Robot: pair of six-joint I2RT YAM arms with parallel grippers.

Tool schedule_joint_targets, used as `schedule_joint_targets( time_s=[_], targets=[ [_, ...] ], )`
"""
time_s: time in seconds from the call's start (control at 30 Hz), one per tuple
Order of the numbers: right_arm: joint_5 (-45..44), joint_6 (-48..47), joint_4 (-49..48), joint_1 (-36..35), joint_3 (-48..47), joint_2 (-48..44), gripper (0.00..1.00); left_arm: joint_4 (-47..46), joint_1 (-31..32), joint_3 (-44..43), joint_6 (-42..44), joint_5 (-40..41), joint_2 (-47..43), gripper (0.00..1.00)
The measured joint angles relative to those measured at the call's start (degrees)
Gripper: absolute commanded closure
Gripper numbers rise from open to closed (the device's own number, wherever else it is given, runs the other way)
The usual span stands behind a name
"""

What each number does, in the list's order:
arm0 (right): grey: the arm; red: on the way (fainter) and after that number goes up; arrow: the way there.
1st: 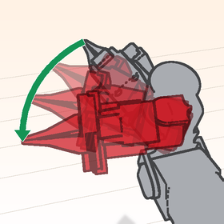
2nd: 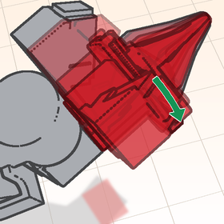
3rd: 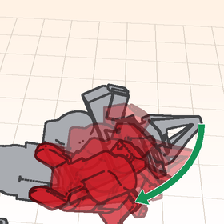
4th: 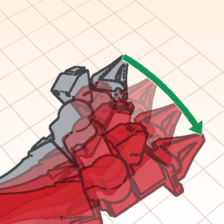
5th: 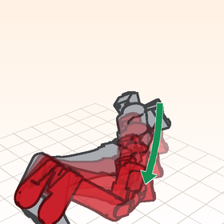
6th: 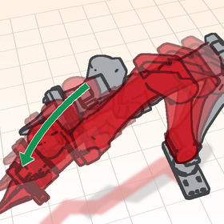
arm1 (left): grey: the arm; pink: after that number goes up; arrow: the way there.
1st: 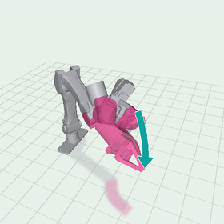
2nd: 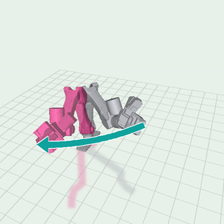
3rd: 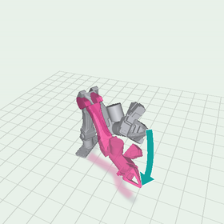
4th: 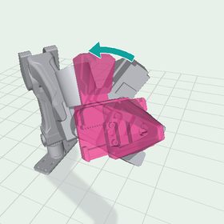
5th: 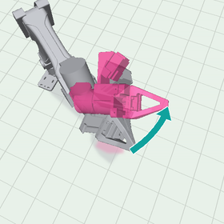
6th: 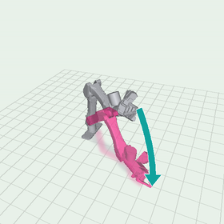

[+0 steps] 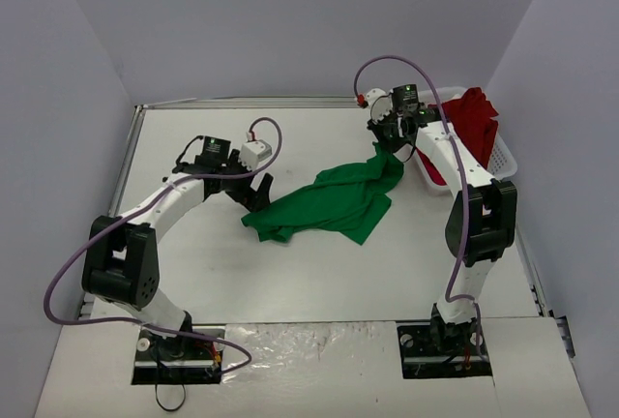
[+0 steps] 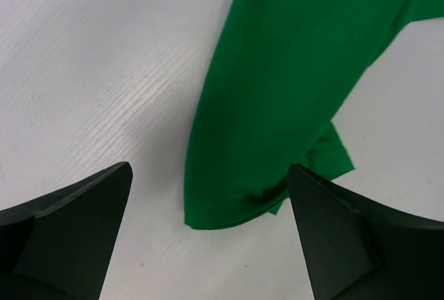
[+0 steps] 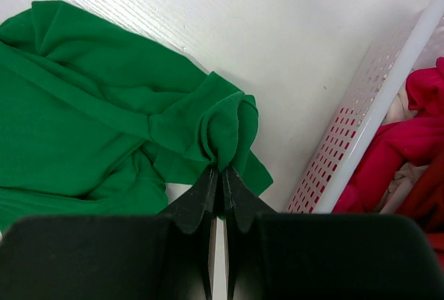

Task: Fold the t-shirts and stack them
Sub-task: Flatten out the tshirt

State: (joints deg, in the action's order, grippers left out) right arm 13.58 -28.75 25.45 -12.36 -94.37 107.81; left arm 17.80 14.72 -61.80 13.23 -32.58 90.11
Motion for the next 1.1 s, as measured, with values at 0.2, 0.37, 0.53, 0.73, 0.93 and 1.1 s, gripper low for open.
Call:
schedule_joint_targets(
  time_s=[0.2, 0.37, 0.53, 0.73, 0.93, 1.1],
  targets=[
    [-0.3, 0.2, -0.9, 0.0, 0.6, 0.0, 1.00, 3.4, 7.7, -7.2, 1.8, -0.8, 0.9, 0.10],
    [-0.7, 0.2, -1.1, 0.0, 1.0, 0.0, 1.00, 3.3, 14.5, -9.3, 4.9, 3.3, 3.8, 0.10],
    [-0.7, 0.2, -1.2, 0.0, 1.0, 0.0, 1.00, 3.2, 18.0, -6.6, 7.2, 8.2, 8.4, 0.14],
    [-0.7, 0.2, -1.3, 0.0, 1.0, 0.1, 1.00, 3.4, 18.2, -6.3, 8.2, 11.7, 11.8, 0.18],
    [-0.7, 0.2, -1.3, 0.0, 1.1, 1.3, 1.00, 3.7, 18.3, -7.1, 8.3, 11.9, 14.2, 0.34],
    [-0.7, 0.2, -1.3, 0.0, 1.4, 1.7, 1.00, 4.4, 18.4, -7.5, 8.7, 11.9, 15.2, 0.67]
  ],
)
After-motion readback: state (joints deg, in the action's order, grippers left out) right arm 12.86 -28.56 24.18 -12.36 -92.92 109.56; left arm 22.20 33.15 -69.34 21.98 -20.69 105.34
